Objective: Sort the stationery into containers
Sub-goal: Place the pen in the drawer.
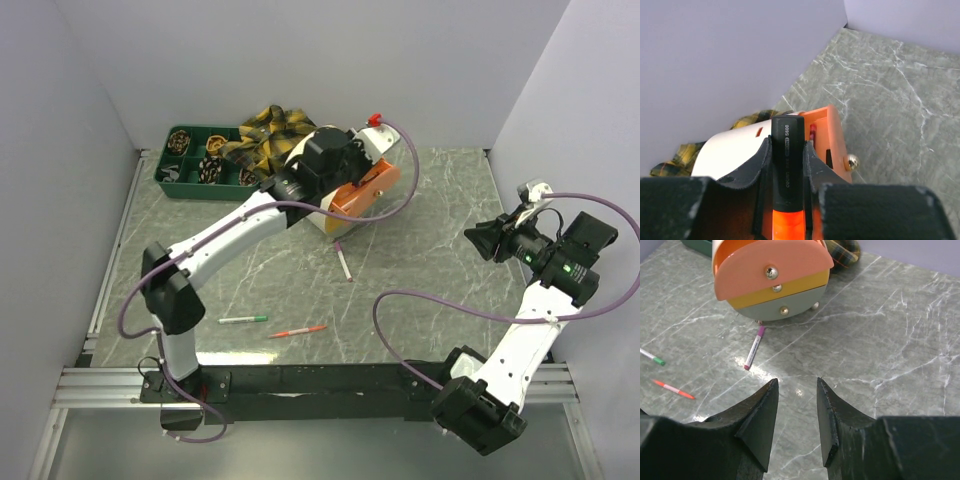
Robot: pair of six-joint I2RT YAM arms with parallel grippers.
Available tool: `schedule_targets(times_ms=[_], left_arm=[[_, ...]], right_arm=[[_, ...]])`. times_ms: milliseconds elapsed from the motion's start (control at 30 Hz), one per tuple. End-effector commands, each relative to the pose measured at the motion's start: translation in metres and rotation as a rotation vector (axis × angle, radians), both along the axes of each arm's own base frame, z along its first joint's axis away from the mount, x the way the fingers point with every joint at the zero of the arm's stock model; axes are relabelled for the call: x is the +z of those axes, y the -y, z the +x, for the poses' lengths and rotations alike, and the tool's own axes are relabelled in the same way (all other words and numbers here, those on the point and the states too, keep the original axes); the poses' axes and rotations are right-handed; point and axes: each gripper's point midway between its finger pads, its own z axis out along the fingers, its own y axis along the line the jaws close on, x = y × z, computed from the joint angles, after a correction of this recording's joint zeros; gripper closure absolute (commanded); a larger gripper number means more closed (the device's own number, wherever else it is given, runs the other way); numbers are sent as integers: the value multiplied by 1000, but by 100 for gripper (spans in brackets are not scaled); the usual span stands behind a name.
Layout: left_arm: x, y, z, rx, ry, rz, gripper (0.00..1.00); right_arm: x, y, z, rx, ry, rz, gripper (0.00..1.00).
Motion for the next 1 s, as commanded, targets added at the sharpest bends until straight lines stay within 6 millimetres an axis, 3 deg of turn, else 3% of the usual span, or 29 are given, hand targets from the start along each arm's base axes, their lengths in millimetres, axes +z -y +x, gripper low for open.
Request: schedule_targets(times_ms=[0,200,400,533,633,700,800,833,900,967], left_arm=[[38,23,4,-50,83,-95,99],[15,36,18,-39,56,-83,99],[-10,33,27,7,30,-60,95],[-17,29,33,23,29,-43,47],[-4,29,28,5,43,-71,39],[21,28,15,-24,82,-98,37],[85,26,-24,-60,193,-144,30],[111,15,-37,-59,241,-157,29],[127,9,-61,-89,262,-153,25],[126,-13,-88,-142,233,-133,23]], right_arm=[[4,3,0,-5,15,-35,57],[-5,3,-2,17,-12,-48,57],[-10,3,-1,26,-26,-39,57],[-13,4,1,30,-31,-27,57],[-15,5,1,28,-34,-26,57],[-15,5,1,28,-36,-25,57],[-15,5,1,26,-39,-31,57],[-16,5,0,27,-42,-31,57],[-17,3,-2,32,-44,-34,57],[-20,2,-4,34,-52,-29,57]])
